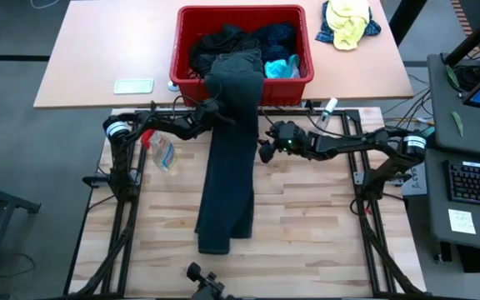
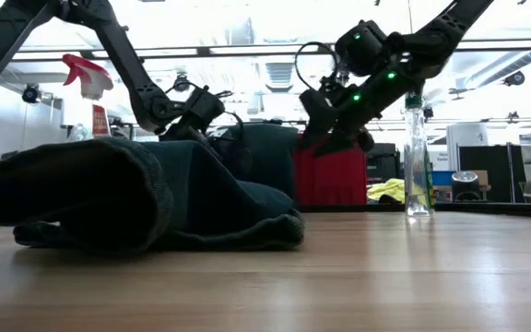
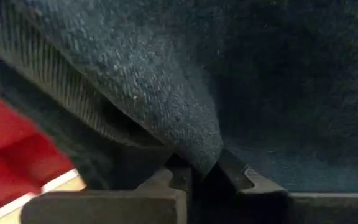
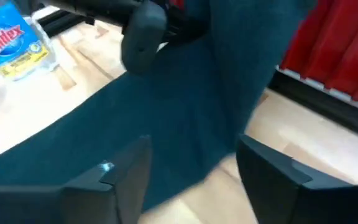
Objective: Fold Laundry from Bin
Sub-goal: Fold the blue pants
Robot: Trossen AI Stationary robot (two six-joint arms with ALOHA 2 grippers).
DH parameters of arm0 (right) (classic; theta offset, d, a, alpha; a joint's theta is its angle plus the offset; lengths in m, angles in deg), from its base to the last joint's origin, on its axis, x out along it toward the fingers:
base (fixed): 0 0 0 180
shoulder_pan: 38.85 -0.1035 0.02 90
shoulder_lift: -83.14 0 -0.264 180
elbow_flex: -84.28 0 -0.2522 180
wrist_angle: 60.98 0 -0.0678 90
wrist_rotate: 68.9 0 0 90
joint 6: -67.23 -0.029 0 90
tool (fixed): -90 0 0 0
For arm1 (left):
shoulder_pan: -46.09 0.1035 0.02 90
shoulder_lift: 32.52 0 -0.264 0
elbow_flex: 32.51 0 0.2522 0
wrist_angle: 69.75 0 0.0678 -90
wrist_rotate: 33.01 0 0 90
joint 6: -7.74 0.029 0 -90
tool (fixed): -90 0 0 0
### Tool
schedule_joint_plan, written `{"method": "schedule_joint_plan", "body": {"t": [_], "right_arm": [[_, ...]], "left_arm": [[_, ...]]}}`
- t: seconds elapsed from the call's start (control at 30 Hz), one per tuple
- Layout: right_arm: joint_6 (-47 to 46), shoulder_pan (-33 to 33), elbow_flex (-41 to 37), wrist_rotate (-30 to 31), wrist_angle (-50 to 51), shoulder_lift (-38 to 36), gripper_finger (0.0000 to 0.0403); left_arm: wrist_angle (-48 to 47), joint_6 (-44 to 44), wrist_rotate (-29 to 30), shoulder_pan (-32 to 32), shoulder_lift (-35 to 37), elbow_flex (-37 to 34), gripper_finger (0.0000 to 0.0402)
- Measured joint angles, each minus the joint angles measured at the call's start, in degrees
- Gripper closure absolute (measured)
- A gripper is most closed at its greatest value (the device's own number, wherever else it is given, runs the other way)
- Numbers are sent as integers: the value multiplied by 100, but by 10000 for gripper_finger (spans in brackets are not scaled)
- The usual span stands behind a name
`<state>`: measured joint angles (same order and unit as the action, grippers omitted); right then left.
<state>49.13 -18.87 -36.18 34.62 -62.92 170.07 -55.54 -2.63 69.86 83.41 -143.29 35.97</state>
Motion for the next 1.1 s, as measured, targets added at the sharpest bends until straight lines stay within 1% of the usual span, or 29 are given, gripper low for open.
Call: {"method": "schedule_joint_plan", "body": {"t": [0.1, 0.23, 0.33, 0.4, 0.47, 0.53, 0.6, 0.67, 0.77, 0.93, 1.1], "right_arm": [[200, 181, 359, -2, 109, 350, 241], [319, 425, 869, 1, 603, 778, 309], [417, 548, 1091, 1, 650, 997, 358], [514, 569, 1181, 17, 657, 1075, 382], [523, 569, 1237, 81, 646, 1084, 389], [546, 565, 1280, 132, 640, 1078, 385], [586, 584, 1290, 135, 654, 1038, 373], [602, 596, 1310, 149, 639, 993, 355], [609, 607, 1311, 149, 640, 922, 319], [580, 607, 1309, 142, 661, 908, 248], [574, 607, 1309, 127, 718, 907, 184]], "left_arm": [[94, 32, -230, -55, 48, 0, 386], [94, 95, -512, -162, 202, -42, 396], [97, 222, -537, -271, 336, -141, 396], [92, 254, -534, -311, 435, -232, 396], [70, 264, -537, -343, 555, -313, 396], [67, 267, -535, -355, 687, -406, 397], [72, 267, -304, -355, 771, -466, 397], [51, 258, 40, -357, 814, -531, 396], [52, 147, 169, -342, 827, -584, 385], [7, -280, 207, -342, 842, -584, 348], [-170, -411, 220, -342, 939, -584, 292]]}}
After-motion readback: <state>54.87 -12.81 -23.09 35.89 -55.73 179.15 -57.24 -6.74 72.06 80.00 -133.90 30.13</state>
